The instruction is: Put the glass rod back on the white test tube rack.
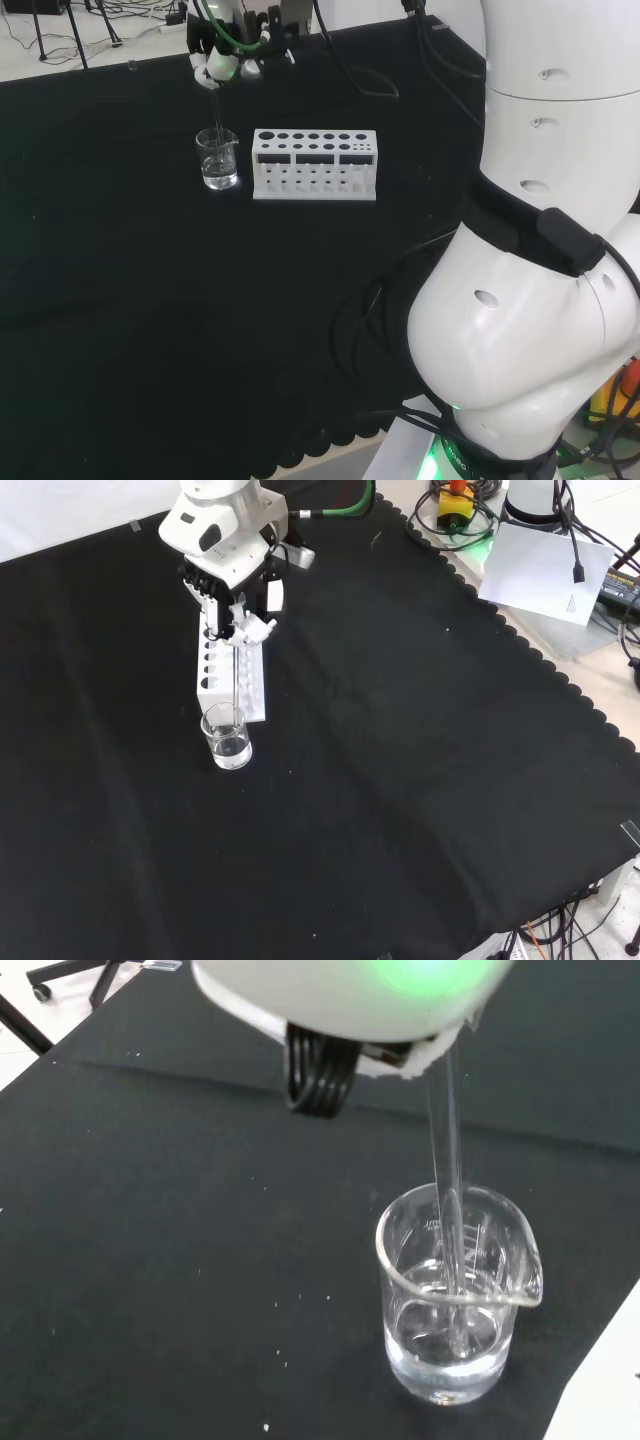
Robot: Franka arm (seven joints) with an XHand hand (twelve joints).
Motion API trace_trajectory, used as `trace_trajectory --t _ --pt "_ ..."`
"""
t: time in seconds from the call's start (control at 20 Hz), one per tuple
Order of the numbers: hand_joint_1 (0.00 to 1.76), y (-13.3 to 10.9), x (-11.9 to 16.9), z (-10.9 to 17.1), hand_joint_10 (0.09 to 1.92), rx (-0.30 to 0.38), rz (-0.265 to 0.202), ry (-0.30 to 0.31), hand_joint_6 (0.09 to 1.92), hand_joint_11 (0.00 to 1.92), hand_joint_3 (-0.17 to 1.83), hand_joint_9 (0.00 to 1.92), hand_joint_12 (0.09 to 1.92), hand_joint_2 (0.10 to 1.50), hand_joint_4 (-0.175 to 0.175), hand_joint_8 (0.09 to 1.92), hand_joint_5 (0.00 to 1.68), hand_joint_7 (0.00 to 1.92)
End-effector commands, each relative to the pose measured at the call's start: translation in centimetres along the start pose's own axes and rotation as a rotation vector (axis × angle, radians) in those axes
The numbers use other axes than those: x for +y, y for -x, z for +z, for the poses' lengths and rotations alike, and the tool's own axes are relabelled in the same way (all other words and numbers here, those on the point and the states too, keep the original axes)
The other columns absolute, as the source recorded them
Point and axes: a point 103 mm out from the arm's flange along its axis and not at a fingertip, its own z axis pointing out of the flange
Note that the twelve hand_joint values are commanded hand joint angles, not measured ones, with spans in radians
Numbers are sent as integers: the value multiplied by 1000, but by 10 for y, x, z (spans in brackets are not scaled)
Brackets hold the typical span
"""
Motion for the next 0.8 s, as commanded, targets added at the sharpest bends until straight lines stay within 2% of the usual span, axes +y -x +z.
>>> trace_trajectory --t 0.05,0.35,0.6,0.65,0.8 --pt "1220 1 3 -54 882 11 12 93 850 1768 838 1814 753 591 -175 1121 1213 1524" --pt "1220 11 -19 -88 882 13 14 138 850 1768 838 1814 753 590 -175 1121 1214 1524" --pt "1221 29 -36 -102 882 9 52 155 850 1768 838 1814 753 590 -175 1121 1213 1524" --pt "1221 31 -38 -104 882 5 43 160 850 1768 838 1814 753 591 -175 1121 1213 1524" --pt "1221 43 -46 -109 882 0 74 167 850 1768 838 1815 753 591 -175 1121 1213 1524"
